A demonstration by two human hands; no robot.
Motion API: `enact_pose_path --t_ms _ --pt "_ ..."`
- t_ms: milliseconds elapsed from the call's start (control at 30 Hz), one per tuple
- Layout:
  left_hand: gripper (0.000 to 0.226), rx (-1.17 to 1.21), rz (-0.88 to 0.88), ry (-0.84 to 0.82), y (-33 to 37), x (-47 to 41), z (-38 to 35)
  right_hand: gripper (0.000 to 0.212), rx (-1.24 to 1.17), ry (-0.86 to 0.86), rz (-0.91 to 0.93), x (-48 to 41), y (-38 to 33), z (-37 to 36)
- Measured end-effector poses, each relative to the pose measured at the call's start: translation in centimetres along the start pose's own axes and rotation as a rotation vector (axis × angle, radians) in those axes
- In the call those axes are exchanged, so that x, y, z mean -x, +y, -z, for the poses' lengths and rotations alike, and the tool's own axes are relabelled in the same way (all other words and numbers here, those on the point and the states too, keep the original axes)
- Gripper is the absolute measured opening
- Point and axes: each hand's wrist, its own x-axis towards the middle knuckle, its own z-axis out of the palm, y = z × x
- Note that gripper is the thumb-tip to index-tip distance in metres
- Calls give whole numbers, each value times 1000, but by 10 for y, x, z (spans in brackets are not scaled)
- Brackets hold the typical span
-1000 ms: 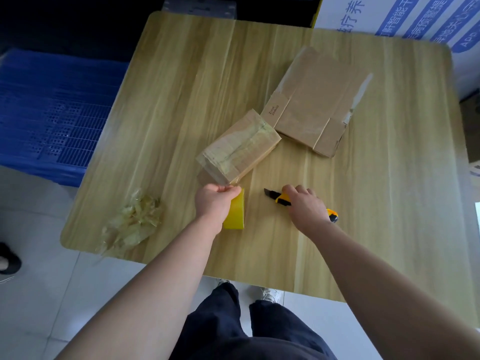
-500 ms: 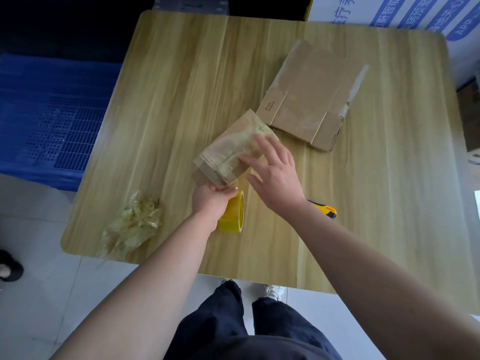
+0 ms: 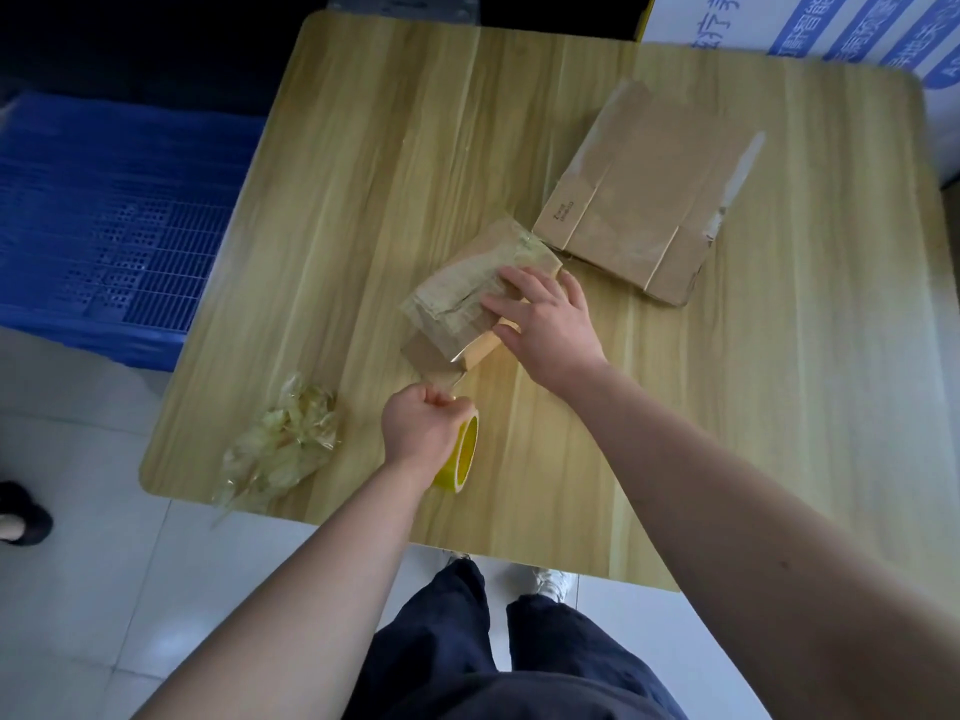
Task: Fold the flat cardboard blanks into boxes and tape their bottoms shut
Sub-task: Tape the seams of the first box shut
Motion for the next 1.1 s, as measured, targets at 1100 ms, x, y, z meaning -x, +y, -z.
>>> enact_pose_path --t_ms 1100 --pt "69 -562 -694 -733 -25 28 -41 45 -165 -36 36 7 14 0"
